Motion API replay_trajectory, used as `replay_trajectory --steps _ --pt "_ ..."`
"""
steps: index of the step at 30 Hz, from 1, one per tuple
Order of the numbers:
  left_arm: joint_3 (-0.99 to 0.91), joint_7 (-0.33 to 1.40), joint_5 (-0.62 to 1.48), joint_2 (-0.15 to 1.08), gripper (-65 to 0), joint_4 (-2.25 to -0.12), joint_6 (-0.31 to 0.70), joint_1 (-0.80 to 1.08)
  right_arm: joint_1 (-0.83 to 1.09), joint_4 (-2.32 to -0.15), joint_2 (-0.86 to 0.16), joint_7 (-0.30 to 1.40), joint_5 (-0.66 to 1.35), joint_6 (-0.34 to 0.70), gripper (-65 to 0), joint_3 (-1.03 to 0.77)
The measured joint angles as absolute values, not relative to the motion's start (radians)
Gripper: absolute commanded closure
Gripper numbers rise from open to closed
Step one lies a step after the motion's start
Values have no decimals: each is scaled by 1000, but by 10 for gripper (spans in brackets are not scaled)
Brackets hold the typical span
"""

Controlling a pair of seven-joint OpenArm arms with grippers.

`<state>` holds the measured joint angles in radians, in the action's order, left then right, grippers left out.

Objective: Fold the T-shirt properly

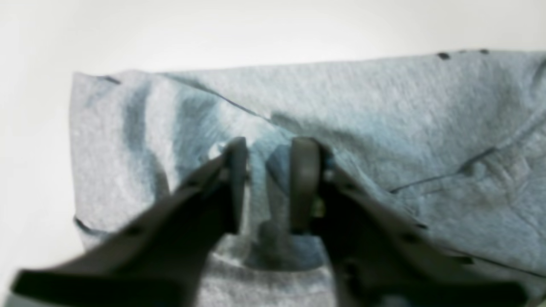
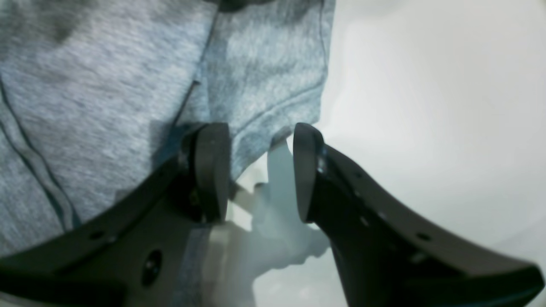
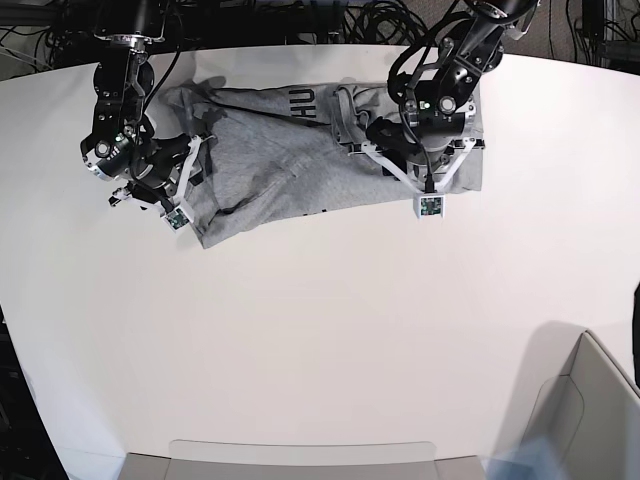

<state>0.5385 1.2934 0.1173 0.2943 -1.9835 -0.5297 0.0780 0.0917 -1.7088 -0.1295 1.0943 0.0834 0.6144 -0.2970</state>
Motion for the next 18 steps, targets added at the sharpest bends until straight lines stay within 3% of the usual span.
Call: replay_trajectory --steps 9,15,18 --pt "540 1287 110 297 -100 -1982 -524 8 106 -1709 -130 1094 84 614 -247 -297" --pt "541 1305 107 297 -262 -1991 -530 49 118 -1709 -130 1099 82 614 -247 -298" --pt "543 1332 110 300 -258 -1995 -530 89 108 -1709 -127 1093 84 614 -247 -298"
